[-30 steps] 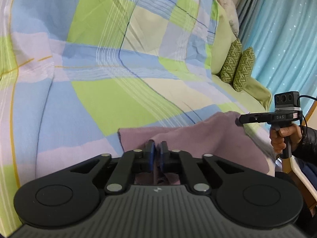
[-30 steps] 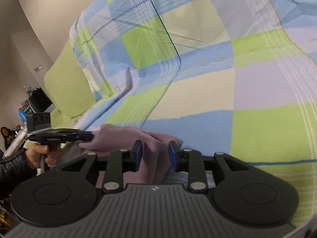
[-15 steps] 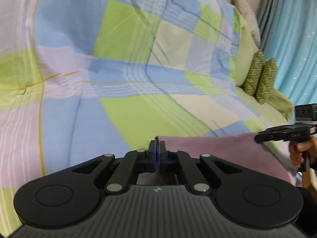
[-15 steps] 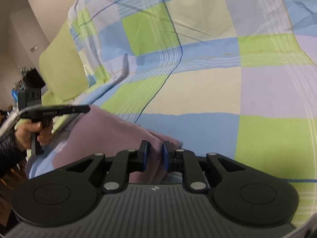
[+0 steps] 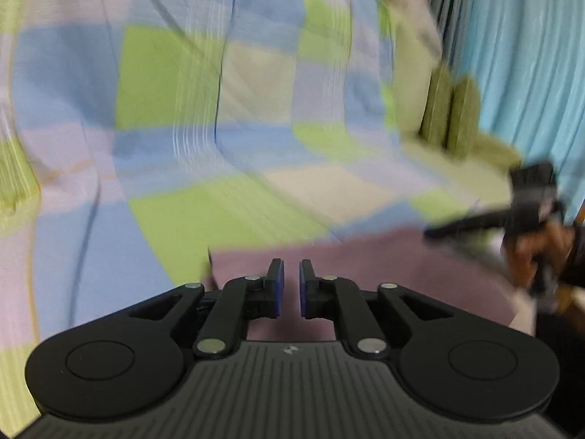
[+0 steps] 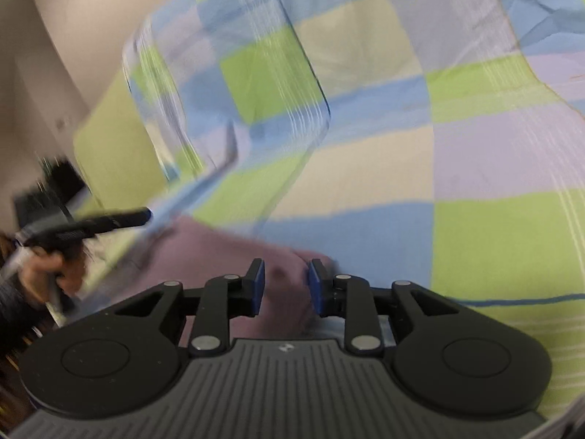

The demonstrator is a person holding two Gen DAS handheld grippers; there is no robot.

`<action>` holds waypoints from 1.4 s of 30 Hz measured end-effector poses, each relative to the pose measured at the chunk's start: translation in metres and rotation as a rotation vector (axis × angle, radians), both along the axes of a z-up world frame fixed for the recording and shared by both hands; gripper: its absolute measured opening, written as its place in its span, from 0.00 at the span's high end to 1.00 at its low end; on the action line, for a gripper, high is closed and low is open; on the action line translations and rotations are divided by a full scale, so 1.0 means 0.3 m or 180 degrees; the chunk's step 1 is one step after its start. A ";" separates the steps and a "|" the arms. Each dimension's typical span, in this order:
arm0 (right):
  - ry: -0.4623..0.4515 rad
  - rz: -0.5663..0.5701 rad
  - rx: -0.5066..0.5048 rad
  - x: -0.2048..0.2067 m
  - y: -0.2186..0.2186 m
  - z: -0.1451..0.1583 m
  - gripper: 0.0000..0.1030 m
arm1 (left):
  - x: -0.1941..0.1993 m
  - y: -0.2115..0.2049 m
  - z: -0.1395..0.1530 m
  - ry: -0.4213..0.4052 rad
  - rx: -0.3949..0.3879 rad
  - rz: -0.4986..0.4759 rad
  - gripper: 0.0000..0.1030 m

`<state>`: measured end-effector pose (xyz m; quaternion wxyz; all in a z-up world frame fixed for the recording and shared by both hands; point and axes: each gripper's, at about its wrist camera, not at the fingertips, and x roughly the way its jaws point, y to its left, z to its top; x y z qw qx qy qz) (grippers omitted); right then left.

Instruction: Fold clothes

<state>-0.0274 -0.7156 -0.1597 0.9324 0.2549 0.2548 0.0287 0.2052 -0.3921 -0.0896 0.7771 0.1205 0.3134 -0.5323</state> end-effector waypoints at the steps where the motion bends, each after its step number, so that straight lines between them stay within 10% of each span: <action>1: -0.0029 -0.0117 0.0061 -0.003 -0.020 -0.006 0.77 | 0.004 0.000 -0.019 -0.0012 0.0055 0.0058 0.91; 7: -0.0195 -0.0403 -0.0066 -0.116 -0.025 0.051 0.77 | -0.034 0.015 0.033 -0.0128 0.0018 0.0280 0.90; 15: -0.0256 -0.0325 0.0158 -0.251 0.087 0.036 0.77 | -0.230 -0.317 0.158 -0.0490 0.0107 -0.0916 0.68; 21: -0.0374 -0.0422 0.0505 -0.234 0.078 -0.047 0.76 | -0.236 -0.609 0.083 -0.0667 0.0729 -0.1692 0.67; 24: -0.0382 -0.0396 0.0467 -0.227 0.065 -0.068 0.76 | -0.259 -0.628 0.057 -0.0889 0.0880 -0.1927 0.94; 31: -0.0474 -0.0227 0.0463 -0.173 0.028 -0.068 0.76 | -0.339 -0.531 0.062 -0.1268 0.0745 -0.1882 1.00; 42: -0.0501 -0.0054 0.0185 -0.061 0.035 -0.009 0.96 | -0.278 -0.549 0.071 -0.1105 0.0376 -0.1326 1.00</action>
